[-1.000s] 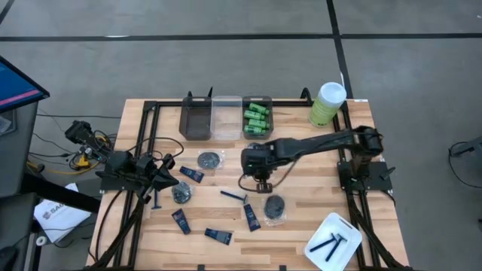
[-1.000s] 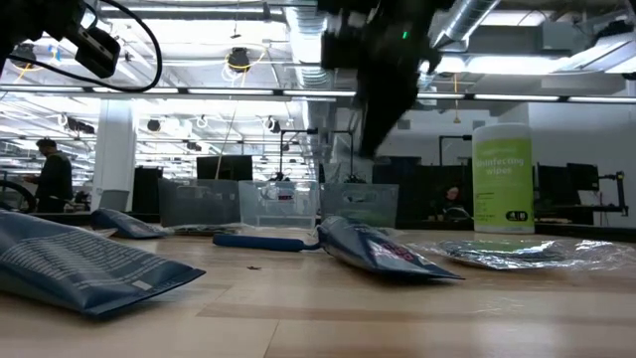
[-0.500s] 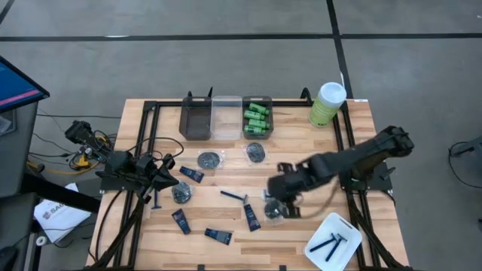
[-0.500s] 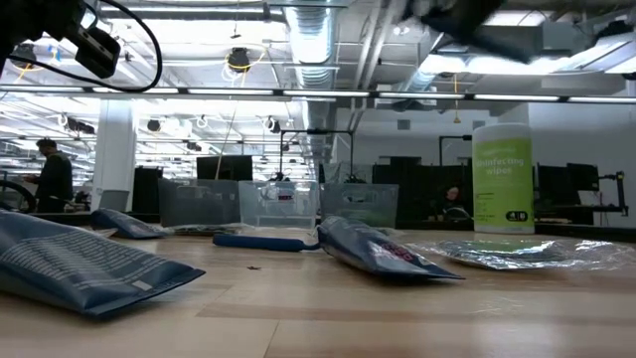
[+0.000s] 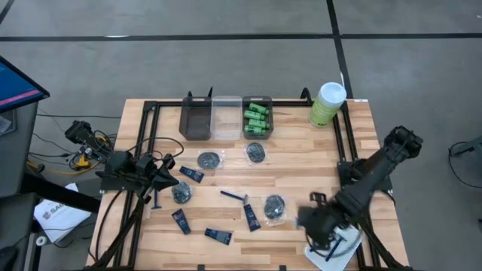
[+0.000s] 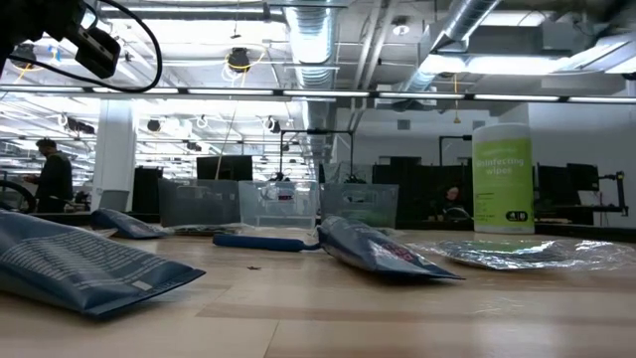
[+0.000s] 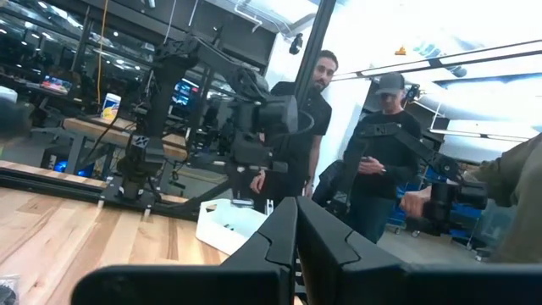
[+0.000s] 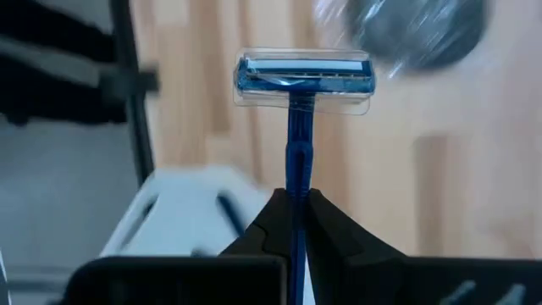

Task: Pick & Place Travel size toiletries
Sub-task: Put the blue razor into the white bin

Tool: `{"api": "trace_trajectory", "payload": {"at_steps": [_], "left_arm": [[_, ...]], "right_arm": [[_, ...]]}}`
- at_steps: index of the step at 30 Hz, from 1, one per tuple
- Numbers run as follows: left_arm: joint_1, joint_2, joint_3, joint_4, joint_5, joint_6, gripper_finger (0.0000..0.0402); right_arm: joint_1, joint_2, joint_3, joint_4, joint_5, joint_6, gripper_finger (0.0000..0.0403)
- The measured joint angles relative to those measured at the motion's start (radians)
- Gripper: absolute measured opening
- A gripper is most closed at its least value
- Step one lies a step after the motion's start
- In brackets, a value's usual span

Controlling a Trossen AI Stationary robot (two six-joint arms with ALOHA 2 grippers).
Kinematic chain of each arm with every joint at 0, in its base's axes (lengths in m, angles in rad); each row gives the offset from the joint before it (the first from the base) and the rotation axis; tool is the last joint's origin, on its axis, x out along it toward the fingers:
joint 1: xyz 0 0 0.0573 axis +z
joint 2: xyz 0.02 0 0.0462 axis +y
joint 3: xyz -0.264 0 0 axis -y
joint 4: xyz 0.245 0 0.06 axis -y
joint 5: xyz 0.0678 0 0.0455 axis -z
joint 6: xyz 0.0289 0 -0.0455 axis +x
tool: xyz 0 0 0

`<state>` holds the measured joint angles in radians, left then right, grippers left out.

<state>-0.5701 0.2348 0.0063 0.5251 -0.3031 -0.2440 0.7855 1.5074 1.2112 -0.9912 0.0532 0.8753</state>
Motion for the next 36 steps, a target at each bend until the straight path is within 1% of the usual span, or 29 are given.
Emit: {"api": "trace_trajectory", "payload": {"at_steps": [5, 10, 15, 19, 24, 31, 36], "left_arm": [[0.0, 0.0, 0.0, 0.0, 0.0, 0.0, 0.0002], [0.0, 0.0, 0.0, 0.0, 0.0, 0.0, 0.0002], [0.0, 0.001, 0.0, 0.0, 0.0, 0.0, 0.0002], [0.0, 0.001, 0.0, 0.0, 0.0, 0.0, 0.0002], [0.0, 0.001, 0.0, 0.0, 0.0, 0.0, 0.0002], [0.0, 0.001, 0.0, 0.0, 0.0, 0.0, 0.0002], [0.0, 0.001, 0.0, 0.0, 0.0, 0.0, 0.0002]], "right_arm": [[0.137, 0.006, -0.011, -0.036, 0.0, 0.011, 0.0006], [0.213, 0.034, -0.012, -0.081, -0.009, -0.012, 0.0013], [0.236, 0.09, -0.011, -0.079, -0.08, -0.116, 0.0028], [0.242, 0.137, -0.011, -0.079, -0.139, -0.172, 0.0029], [0.242, 0.176, -0.011, -0.086, -0.159, -0.195, 0.0033], [0.242, 0.175, -0.011, -0.078, -0.187, -0.186, 0.0078], [0.237, 0.153, -0.01, -0.073, -0.188, -0.11, 0.012]]}}
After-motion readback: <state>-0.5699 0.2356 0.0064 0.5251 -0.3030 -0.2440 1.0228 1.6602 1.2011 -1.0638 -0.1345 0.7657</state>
